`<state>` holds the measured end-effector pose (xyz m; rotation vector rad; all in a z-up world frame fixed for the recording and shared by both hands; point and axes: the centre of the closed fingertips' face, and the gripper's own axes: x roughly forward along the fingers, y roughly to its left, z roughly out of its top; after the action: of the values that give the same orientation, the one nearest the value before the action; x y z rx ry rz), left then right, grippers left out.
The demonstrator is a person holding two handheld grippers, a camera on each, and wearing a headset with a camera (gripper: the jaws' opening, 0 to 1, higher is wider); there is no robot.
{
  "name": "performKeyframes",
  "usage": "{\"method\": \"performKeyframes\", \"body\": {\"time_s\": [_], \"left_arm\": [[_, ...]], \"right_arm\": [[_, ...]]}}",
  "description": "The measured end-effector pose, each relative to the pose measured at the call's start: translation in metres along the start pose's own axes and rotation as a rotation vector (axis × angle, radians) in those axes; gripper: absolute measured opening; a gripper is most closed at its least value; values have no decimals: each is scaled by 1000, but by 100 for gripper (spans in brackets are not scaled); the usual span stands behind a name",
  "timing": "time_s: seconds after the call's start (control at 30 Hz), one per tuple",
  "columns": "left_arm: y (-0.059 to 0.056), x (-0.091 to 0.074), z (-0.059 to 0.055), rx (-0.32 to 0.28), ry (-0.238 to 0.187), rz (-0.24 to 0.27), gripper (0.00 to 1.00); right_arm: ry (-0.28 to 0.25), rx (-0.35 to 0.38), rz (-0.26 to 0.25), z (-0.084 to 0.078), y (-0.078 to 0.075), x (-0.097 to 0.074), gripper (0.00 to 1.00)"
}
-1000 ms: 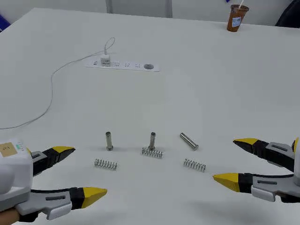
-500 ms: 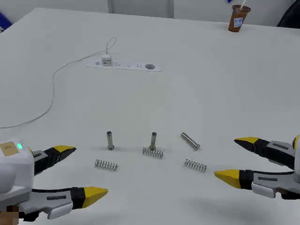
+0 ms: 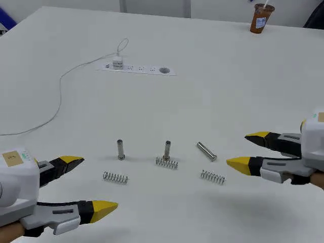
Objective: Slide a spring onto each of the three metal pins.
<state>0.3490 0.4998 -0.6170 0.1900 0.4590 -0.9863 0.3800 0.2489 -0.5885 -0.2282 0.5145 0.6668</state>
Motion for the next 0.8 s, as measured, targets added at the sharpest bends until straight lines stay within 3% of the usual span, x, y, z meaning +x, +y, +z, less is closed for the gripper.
{"method": "performKeyframes", "body": {"time_s": [0.4, 0.8], "left_arm": [[-1, 1, -2, 1, 7, -1, 77], [-2, 2, -1, 3, 7, -3, 77]], "right_arm": [[136, 13, -41, 1, -19, 44, 34], [266, 4, -38, -9, -18, 82, 27]]}}
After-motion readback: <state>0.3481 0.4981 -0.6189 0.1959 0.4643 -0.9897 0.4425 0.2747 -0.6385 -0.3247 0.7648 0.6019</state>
